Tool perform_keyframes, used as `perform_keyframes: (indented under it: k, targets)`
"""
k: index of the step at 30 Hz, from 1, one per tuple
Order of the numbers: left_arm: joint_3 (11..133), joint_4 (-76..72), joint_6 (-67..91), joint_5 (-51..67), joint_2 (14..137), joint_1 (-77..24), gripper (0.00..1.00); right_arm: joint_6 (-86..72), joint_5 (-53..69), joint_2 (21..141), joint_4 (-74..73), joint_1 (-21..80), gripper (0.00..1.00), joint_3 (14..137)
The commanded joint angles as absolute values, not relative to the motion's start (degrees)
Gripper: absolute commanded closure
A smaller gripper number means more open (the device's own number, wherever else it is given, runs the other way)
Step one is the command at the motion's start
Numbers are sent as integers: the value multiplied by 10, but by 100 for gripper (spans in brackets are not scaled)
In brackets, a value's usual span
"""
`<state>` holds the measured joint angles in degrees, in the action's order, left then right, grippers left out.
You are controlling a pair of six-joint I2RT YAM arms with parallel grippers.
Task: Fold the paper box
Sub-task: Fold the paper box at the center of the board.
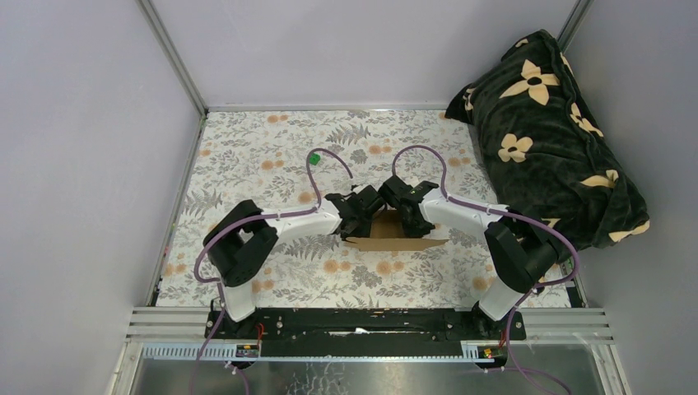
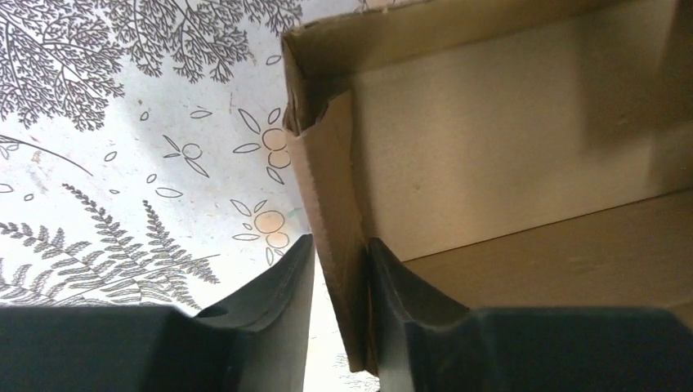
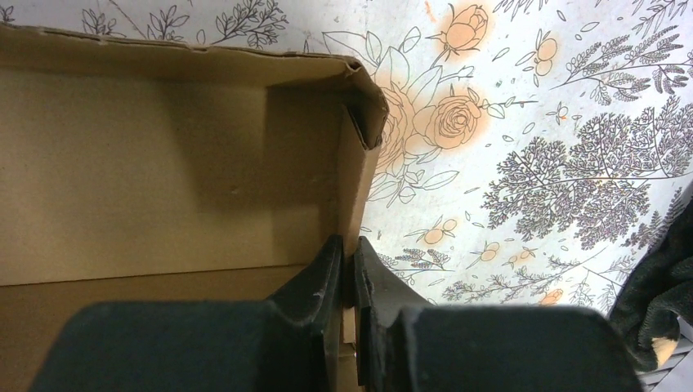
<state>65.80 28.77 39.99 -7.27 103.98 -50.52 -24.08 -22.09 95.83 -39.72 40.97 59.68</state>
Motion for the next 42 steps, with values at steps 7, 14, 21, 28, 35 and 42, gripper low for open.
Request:
perform_keyframes:
  k: [7, 14, 21, 28, 35, 42]
  targets:
    - [695, 341, 396, -118, 1054, -529, 55, -263, -166, 972, -374, 430, 97, 577]
    - [709, 349, 406, -137, 1037, -532, 55, -267, -169, 970, -377, 430, 97, 579]
    - [723, 342, 414, -147, 1038, -535, 100, -268, -169, 969, -380, 430, 97, 582]
    - [732, 327, 413, -133, 1060, -540, 100, -268, -167, 968, -383, 431, 97, 586]
    - [706, 300, 409, -117, 1048, -540, 64, -267, -167, 965, -386, 431, 96, 590]
    - [675, 233, 388, -98, 989, -522, 42, -266, -171, 958, -393, 431, 90, 590]
